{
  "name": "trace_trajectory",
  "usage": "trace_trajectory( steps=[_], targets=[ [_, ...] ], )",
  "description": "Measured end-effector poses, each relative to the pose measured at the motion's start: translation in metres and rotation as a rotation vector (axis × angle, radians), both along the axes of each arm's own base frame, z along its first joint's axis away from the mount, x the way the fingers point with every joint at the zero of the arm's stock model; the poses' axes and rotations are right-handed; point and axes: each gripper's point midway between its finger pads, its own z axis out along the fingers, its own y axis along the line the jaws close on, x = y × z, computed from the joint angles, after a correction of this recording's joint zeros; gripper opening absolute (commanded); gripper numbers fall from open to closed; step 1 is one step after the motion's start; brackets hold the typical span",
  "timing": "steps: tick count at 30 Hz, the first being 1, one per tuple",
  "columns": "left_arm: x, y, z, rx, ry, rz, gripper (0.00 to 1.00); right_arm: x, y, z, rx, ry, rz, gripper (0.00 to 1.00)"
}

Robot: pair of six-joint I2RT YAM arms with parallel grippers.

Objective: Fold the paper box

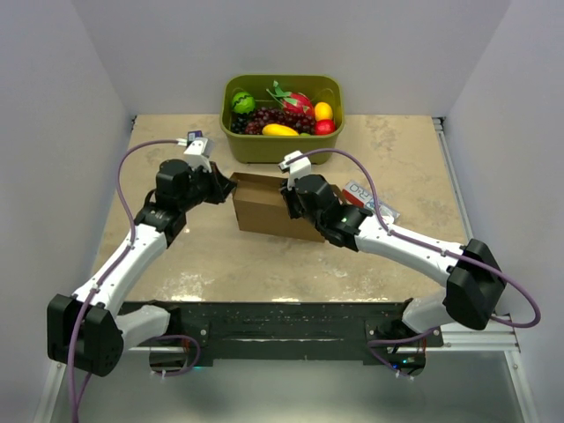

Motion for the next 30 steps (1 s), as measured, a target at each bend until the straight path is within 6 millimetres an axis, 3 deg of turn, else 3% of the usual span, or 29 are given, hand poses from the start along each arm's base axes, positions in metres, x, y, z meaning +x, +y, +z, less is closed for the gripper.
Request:
trace_trajectory(
  steps=[15, 30],
  targets=[
    [0.0005, -0.0012, -0.0006, -0.038, 0.006, 0.007, 0.0, 0.0002, 0.0003, -0.0004, -0.001, 0.001, 0.0, 0.18],
    [0.0011, -0.0015, -0.003, 0.07, -0.057, 0.004, 0.0, 0.0006, 0.0007, -0.0003, -0.003, 0.003, 0.0, 0.18]
  ],
)
